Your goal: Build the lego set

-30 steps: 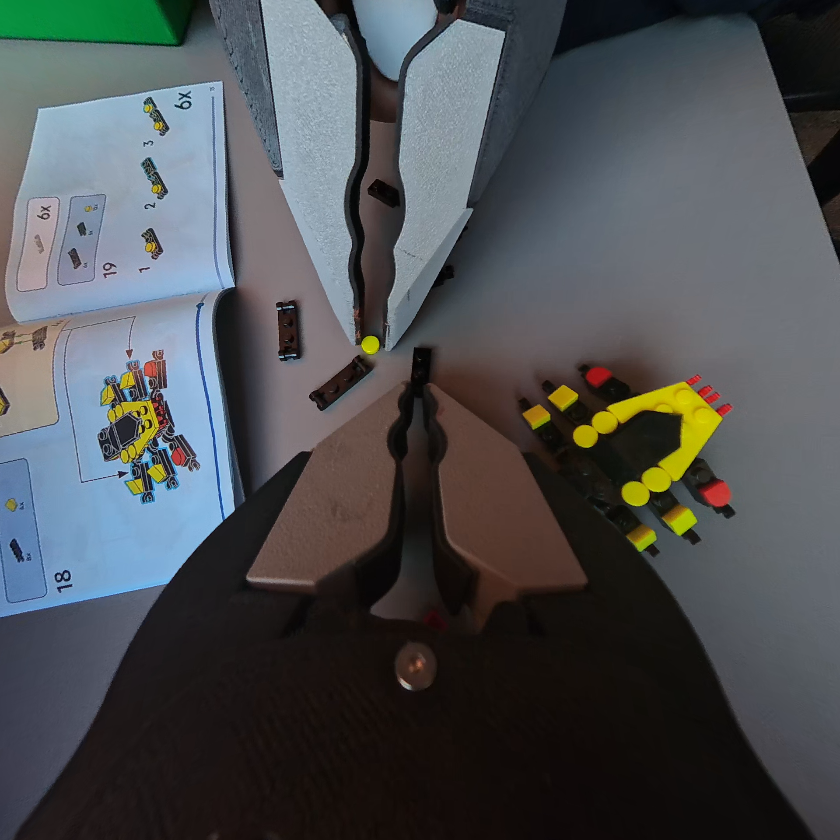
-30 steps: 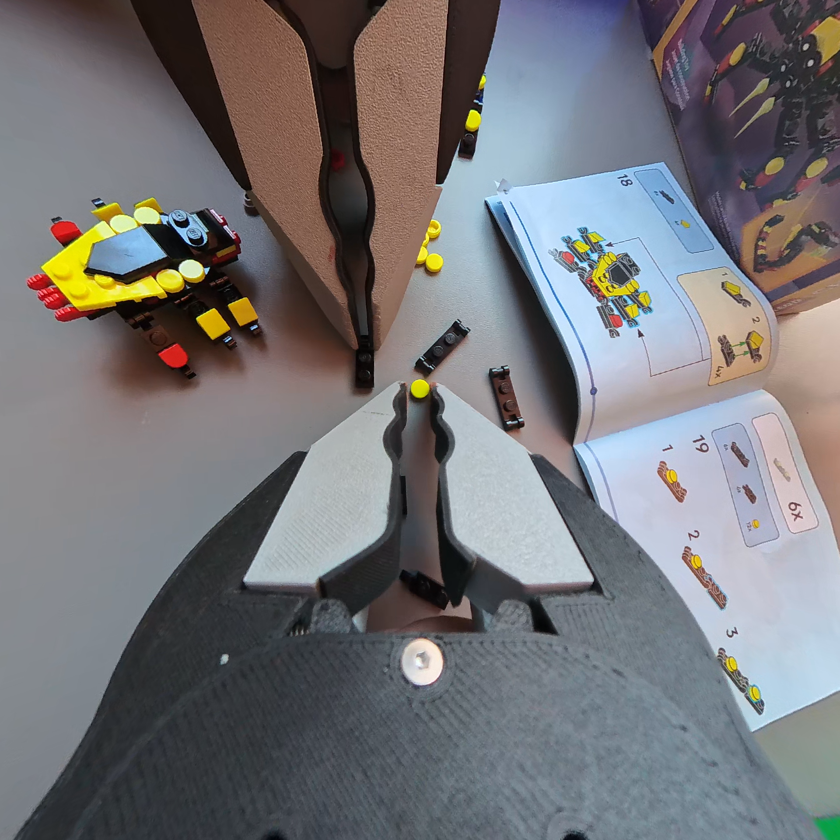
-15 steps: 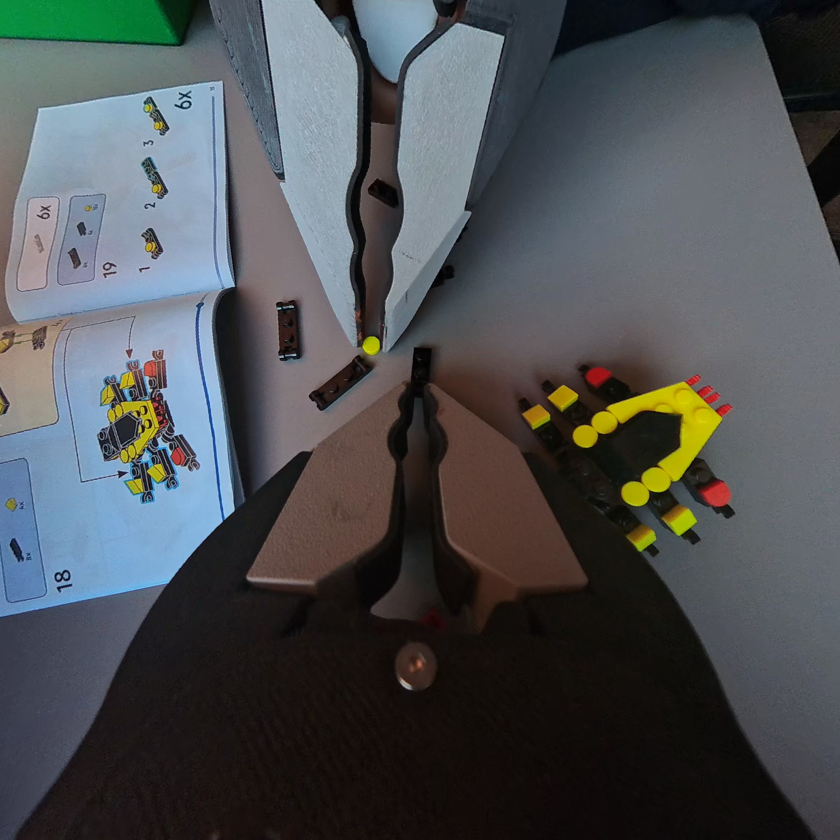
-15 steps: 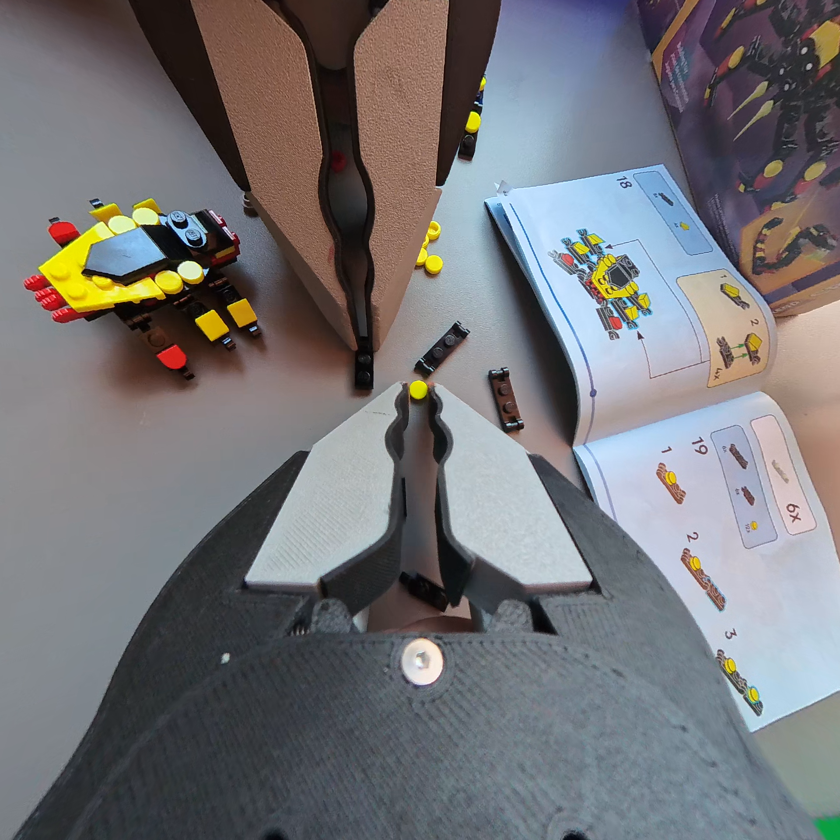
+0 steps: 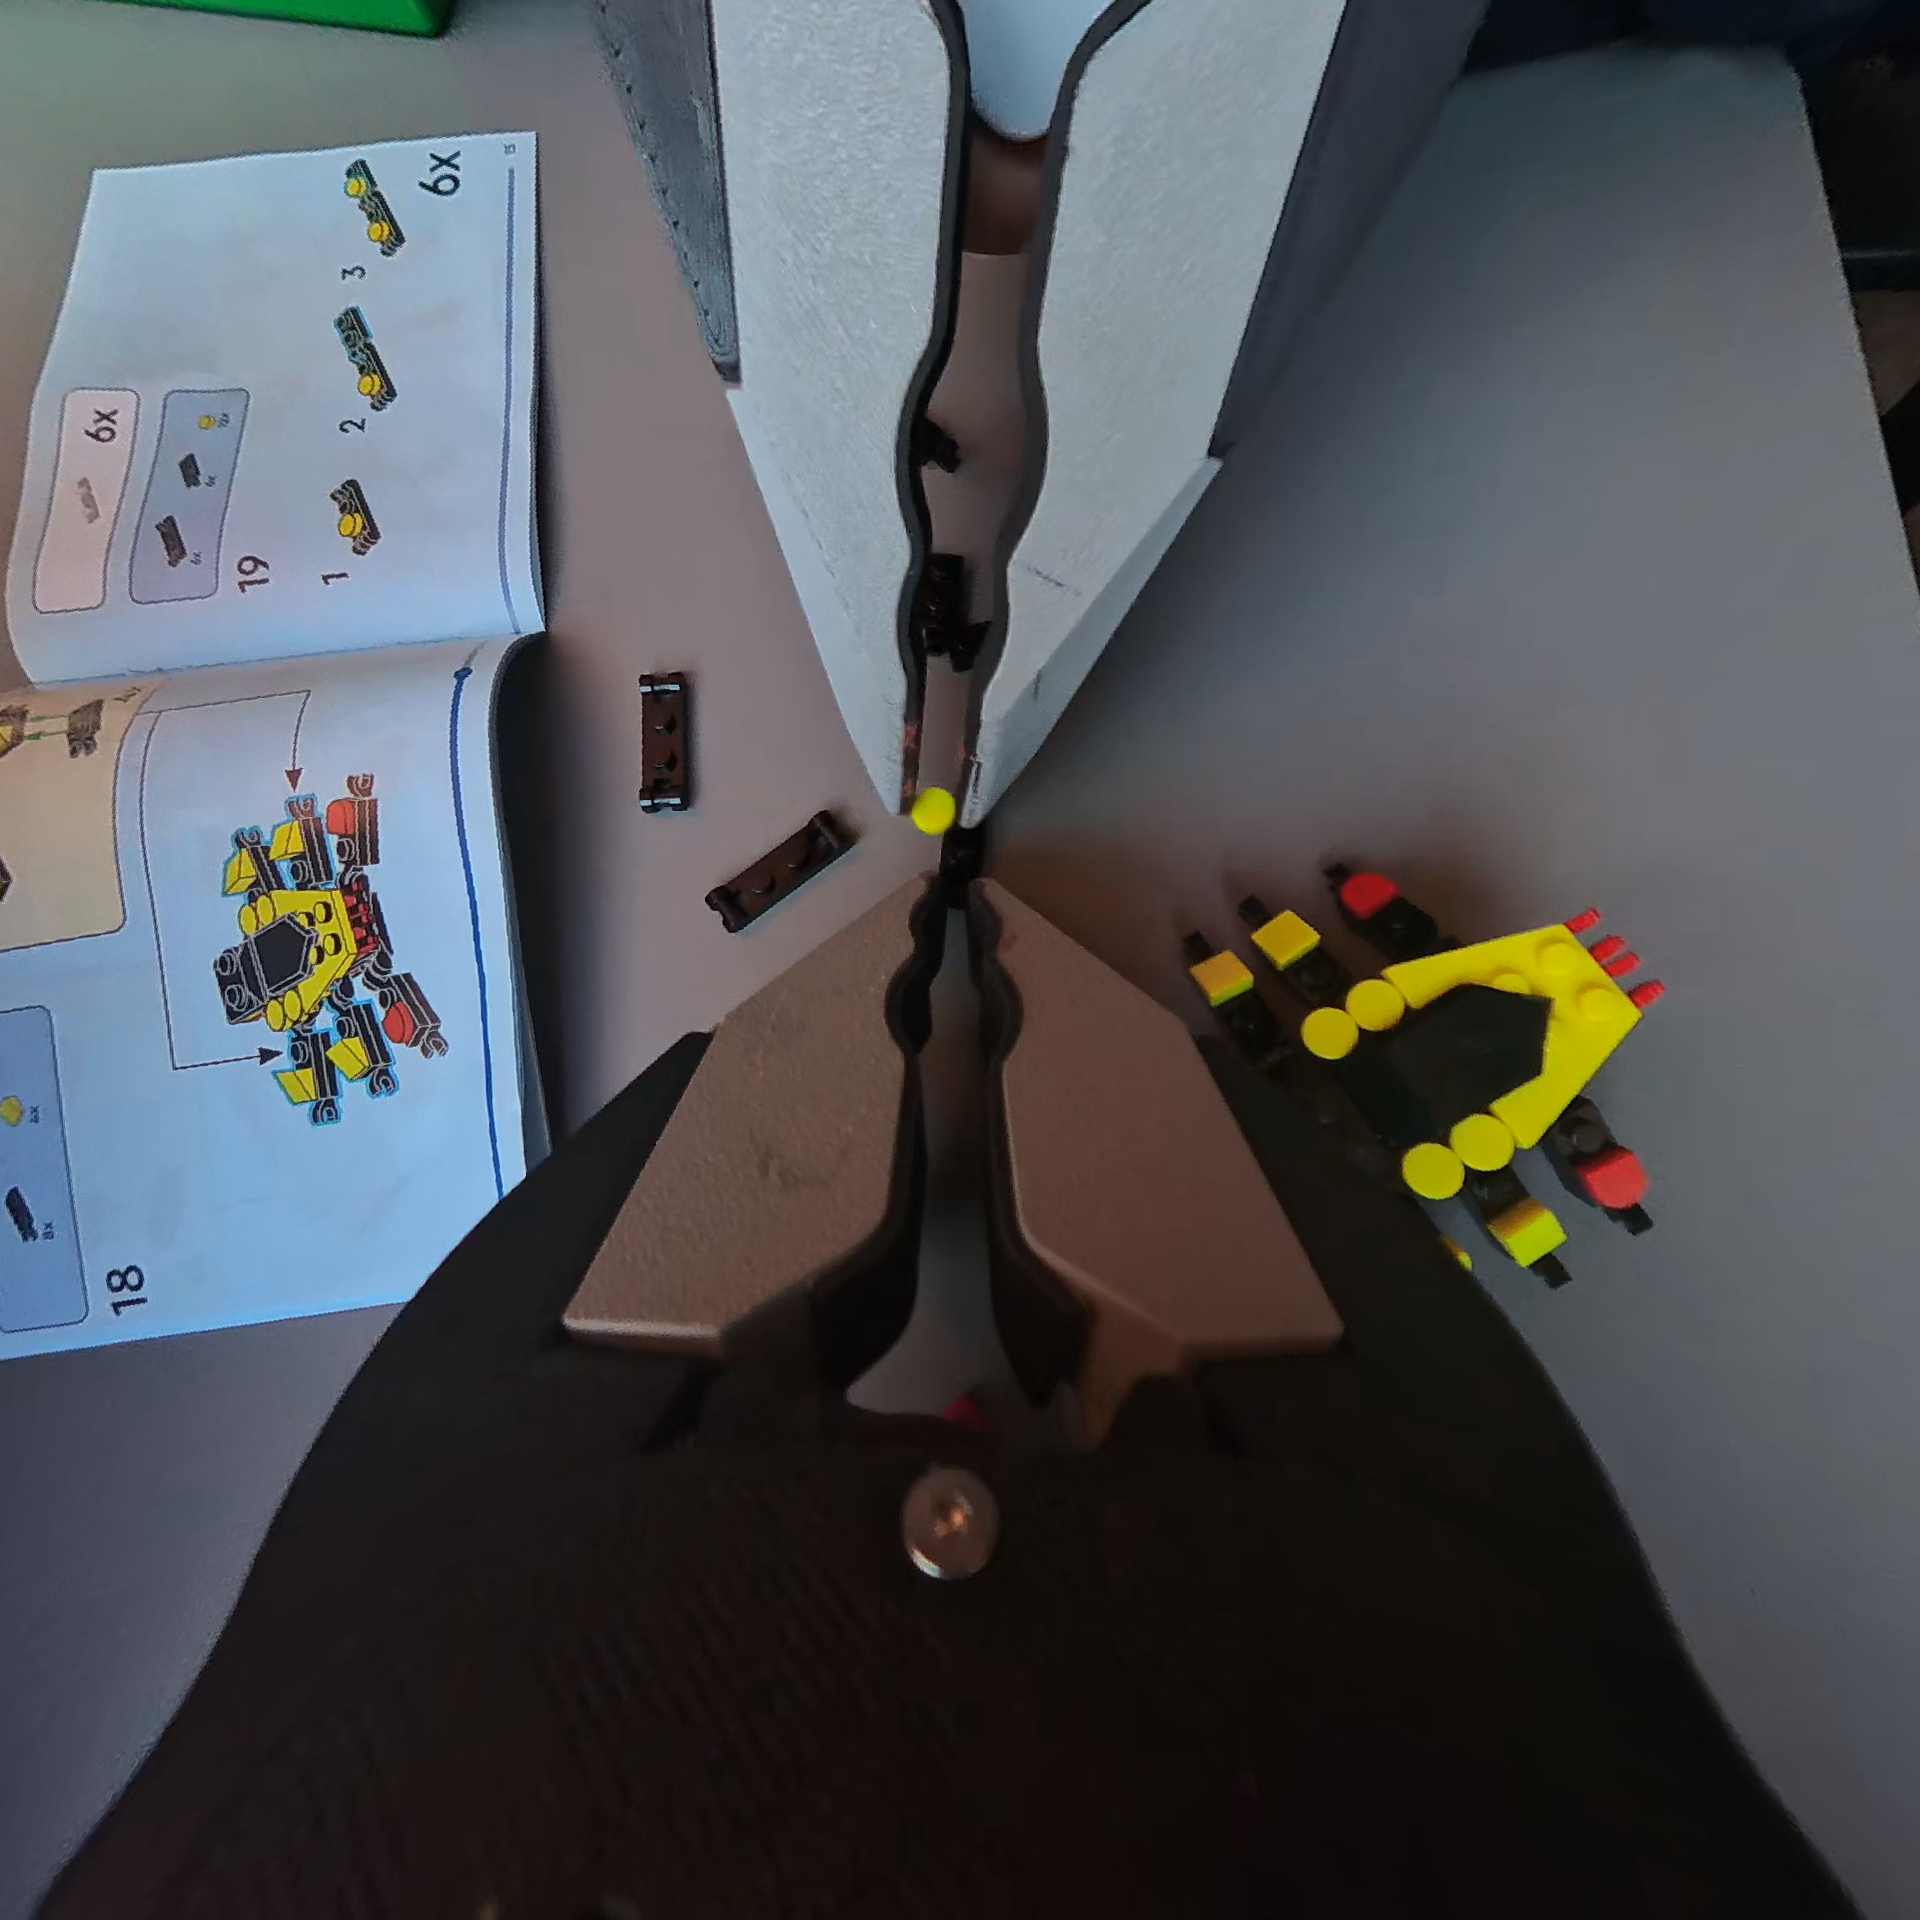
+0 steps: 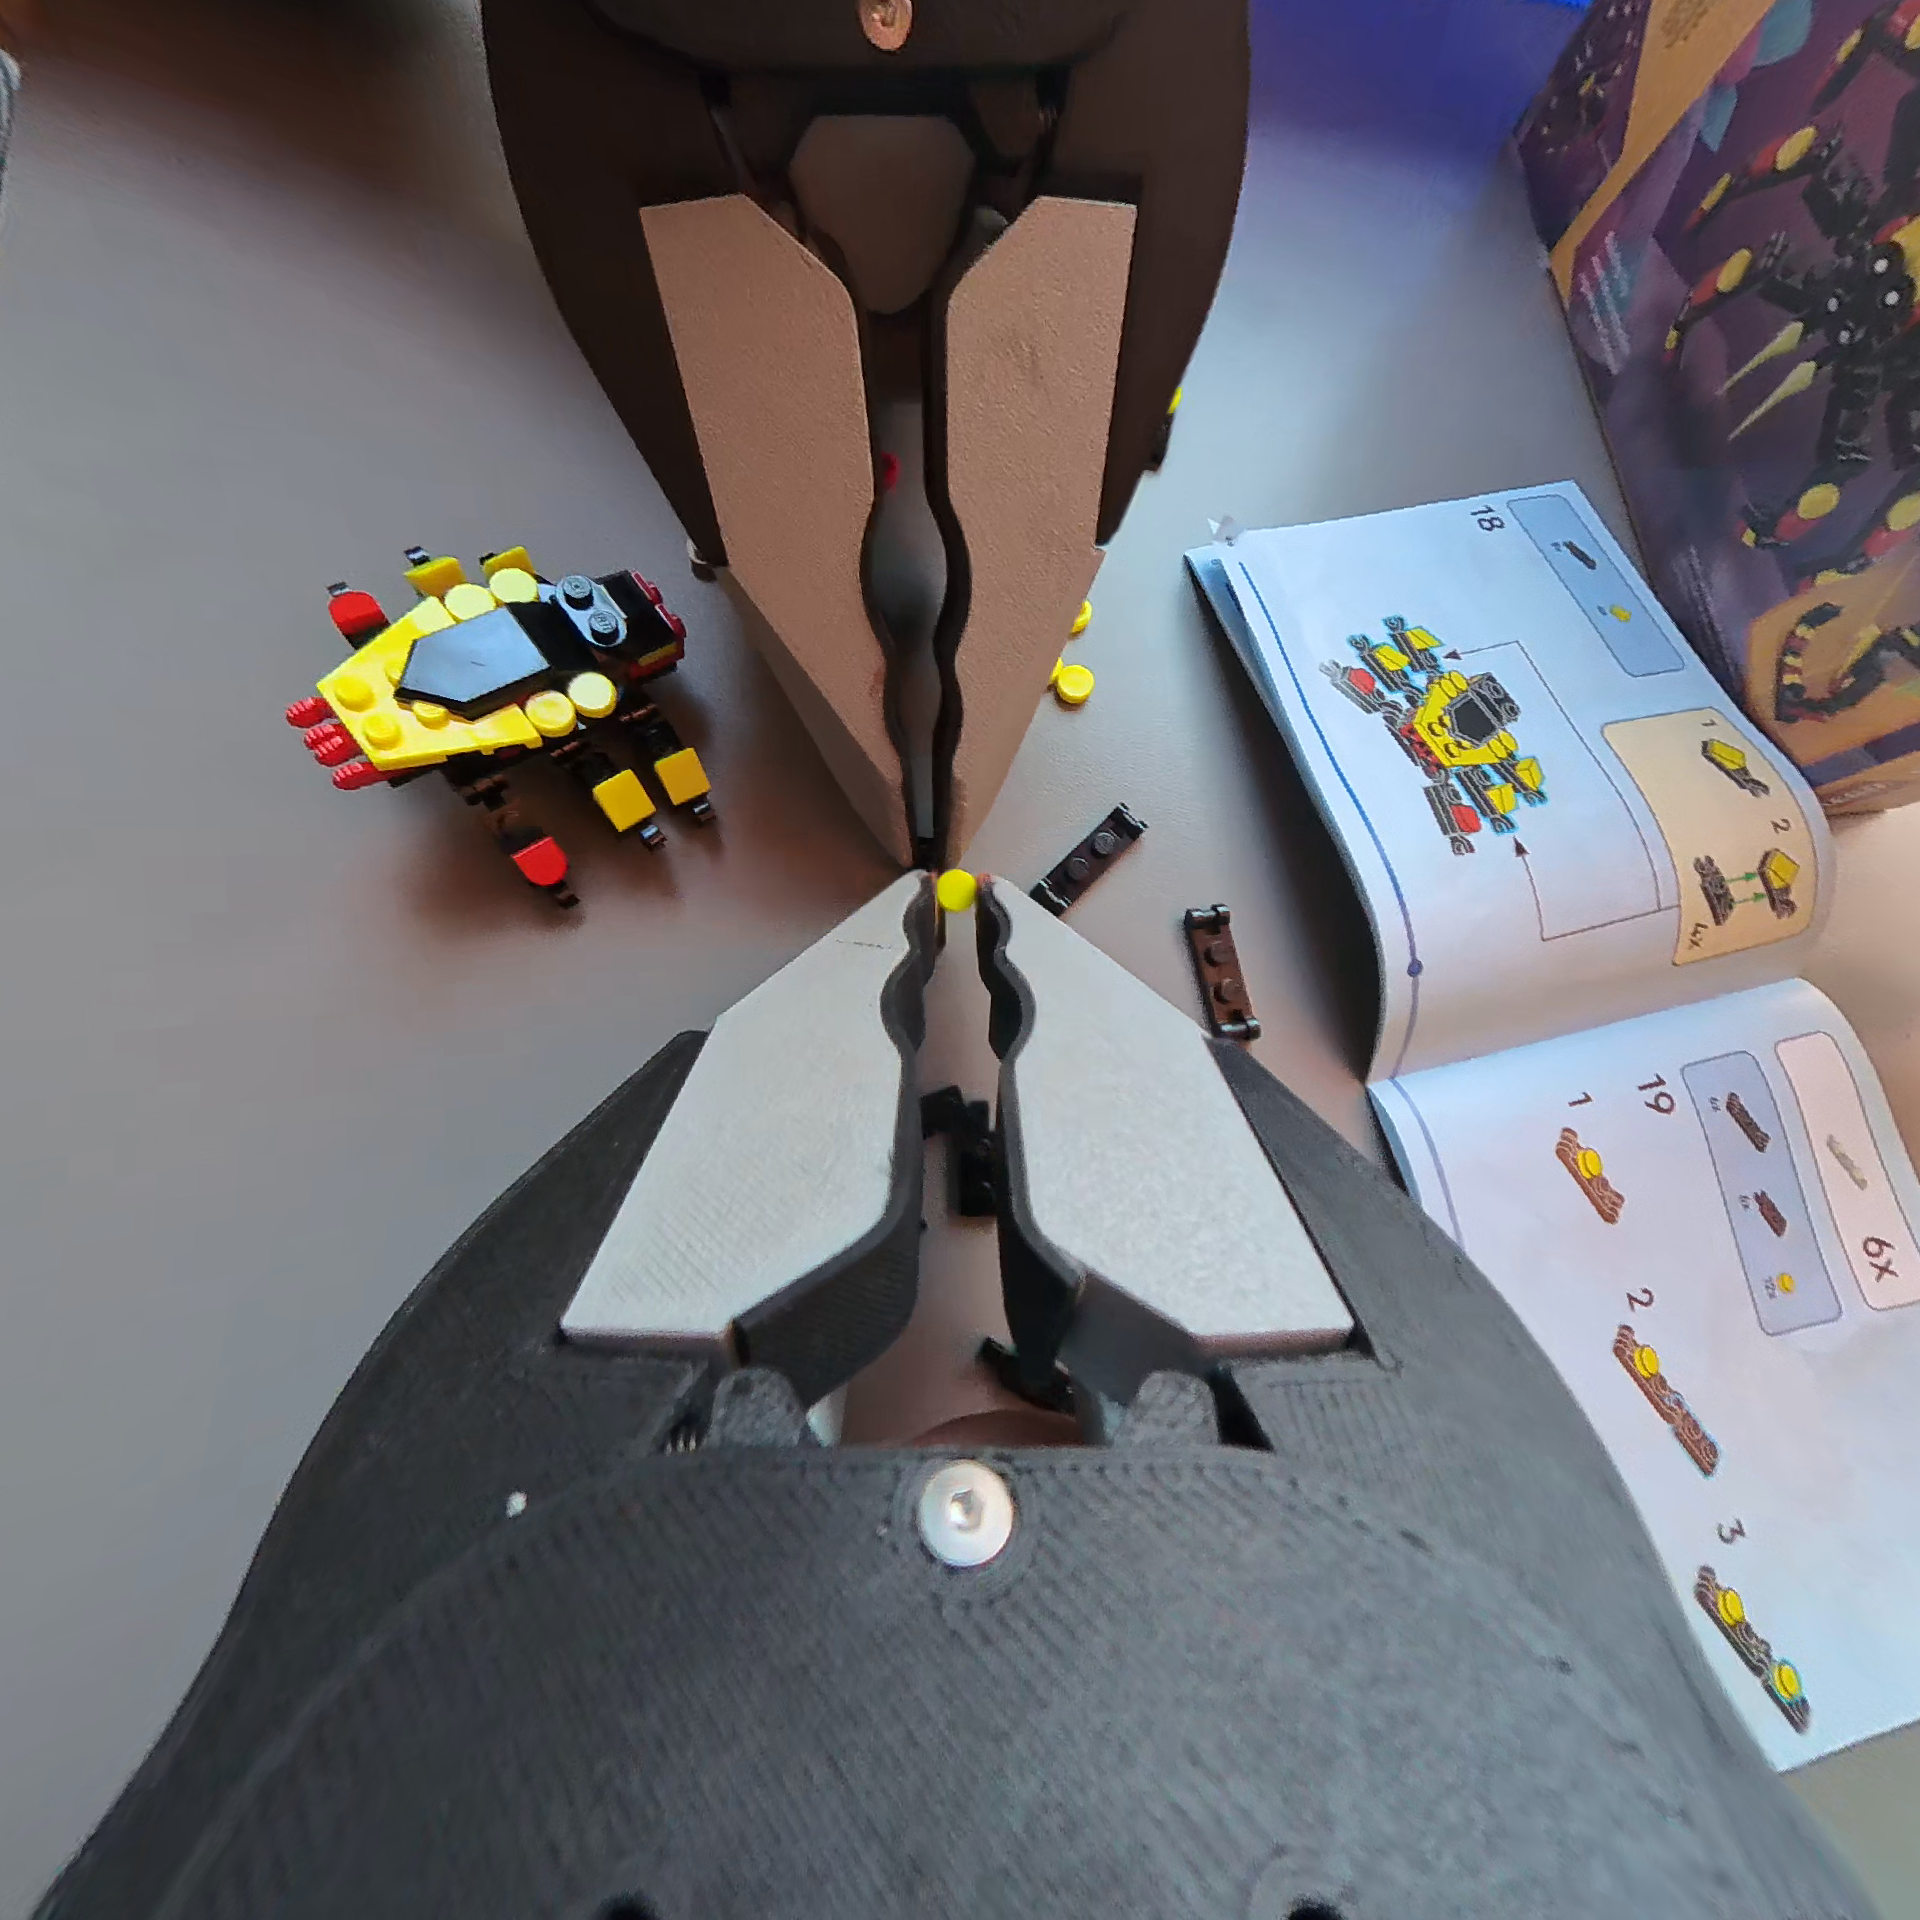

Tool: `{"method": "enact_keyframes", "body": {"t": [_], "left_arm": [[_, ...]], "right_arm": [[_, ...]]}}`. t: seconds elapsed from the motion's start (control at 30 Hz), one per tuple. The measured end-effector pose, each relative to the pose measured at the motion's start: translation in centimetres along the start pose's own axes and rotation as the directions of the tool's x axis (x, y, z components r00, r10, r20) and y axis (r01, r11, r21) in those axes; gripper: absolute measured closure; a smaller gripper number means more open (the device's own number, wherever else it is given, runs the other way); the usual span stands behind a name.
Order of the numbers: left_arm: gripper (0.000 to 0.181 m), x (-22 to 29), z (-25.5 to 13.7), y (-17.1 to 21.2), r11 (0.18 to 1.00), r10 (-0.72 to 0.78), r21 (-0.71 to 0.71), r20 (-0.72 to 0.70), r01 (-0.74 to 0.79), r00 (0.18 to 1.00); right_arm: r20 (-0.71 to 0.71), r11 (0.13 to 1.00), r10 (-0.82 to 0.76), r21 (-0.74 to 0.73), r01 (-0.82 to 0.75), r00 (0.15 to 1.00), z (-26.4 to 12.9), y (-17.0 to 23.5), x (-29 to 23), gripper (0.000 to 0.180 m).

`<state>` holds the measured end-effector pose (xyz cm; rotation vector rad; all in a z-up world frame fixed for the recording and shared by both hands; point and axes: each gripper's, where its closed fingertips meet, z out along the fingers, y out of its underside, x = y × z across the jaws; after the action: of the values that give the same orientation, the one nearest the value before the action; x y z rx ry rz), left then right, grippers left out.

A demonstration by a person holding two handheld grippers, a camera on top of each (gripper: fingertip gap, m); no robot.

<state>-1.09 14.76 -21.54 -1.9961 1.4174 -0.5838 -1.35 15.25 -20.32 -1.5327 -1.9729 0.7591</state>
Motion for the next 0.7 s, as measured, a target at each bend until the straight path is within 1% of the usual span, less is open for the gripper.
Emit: {"method": "enact_keyframes", "body": {"t": [0.37,0.7], "left_arm": [[0.18,-0.05,0.1,-0.08,1.0,-0.013,0.004,0.0,0.013,1.0],[0.18,-0.03,0.11,-0.11,1.0,-0.012,0.006,0.0,0.012,1.0]], "right_arm": [[-0.002,0.999,-0.022,-0.036,0.022,1.0,0.63,0.2,-0.48,0.175],[-0.037,0.994,-0.08,-0.074,0.077,0.996,0.78,0.39,-0.47,0.175]]}}
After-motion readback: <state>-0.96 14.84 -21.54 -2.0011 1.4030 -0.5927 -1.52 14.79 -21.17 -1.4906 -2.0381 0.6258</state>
